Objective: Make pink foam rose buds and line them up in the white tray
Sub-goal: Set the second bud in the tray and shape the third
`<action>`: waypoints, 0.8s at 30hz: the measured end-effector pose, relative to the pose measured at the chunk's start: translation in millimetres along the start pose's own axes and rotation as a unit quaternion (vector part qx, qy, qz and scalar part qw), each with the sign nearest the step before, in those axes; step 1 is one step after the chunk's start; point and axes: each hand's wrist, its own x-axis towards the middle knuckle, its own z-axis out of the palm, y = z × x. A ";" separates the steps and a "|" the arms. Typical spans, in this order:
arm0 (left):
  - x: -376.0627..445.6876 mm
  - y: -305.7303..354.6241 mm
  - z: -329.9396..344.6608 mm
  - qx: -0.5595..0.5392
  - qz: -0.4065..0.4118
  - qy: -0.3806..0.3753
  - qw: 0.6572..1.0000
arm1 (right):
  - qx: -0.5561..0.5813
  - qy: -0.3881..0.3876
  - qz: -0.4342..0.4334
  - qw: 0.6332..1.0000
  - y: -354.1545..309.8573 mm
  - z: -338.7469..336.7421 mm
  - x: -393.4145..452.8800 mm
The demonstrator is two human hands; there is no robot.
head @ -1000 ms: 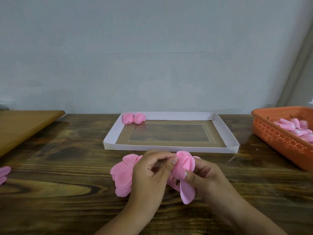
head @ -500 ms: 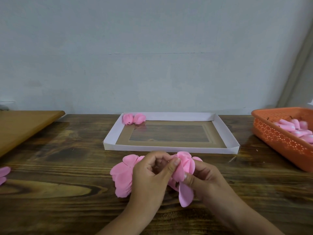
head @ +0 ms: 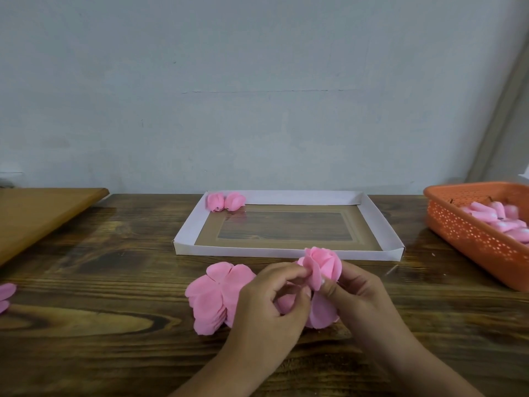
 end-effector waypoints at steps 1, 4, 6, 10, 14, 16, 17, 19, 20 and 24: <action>0.1 -0.1 0.0 0.002 0.004 0.003 1.000 | -0.003 -0.001 -0.005 1.000 -0.2 0.7 0.0; -0.1 0.2 -0.6 0.012 0.013 -0.004 1.000 | -0.007 -0.005 -0.015 1.000 -0.8 1.4 -0.2; 0.1 -0.8 -0.8 0.023 0.018 -0.008 1.000 | -0.006 -0.013 -0.018 1.000 -1.4 1.7 -0.7; 1.2 -3.2 -1.2 0.026 0.008 0.007 1.000 | -0.011 -0.028 -0.004 1.000 0.3 1.1 -0.5; 0.8 -2.8 -1.0 0.031 0.011 0.007 0.999 | 0.008 -0.041 0.007 0.999 -0.5 1.4 -0.5; 0.7 -3.2 -0.8 0.031 0.007 0.007 0.999 | 0.015 -0.048 0.017 0.999 -1.6 1.3 -0.7; 0.7 -3.0 -0.5 0.028 0.003 0.006 1.000 | 0.022 -0.054 0.022 0.998 -1.5 1.0 -0.6; 1.0 -2.2 -0.1 0.017 -0.006 0.008 1.000 | 0.040 -0.063 0.031 0.997 -1.1 0.1 -0.1; 1.1 -1.9 0.2 0.011 -0.010 0.010 1.000 | 0.048 -0.065 0.037 0.996 -0.8 -0.4 0.5; 2.0 -3.2 0.7 0.000 -0.019 0.011 1.000 | 0.049 -0.055 0.053 0.996 0.3 -2.6 3.0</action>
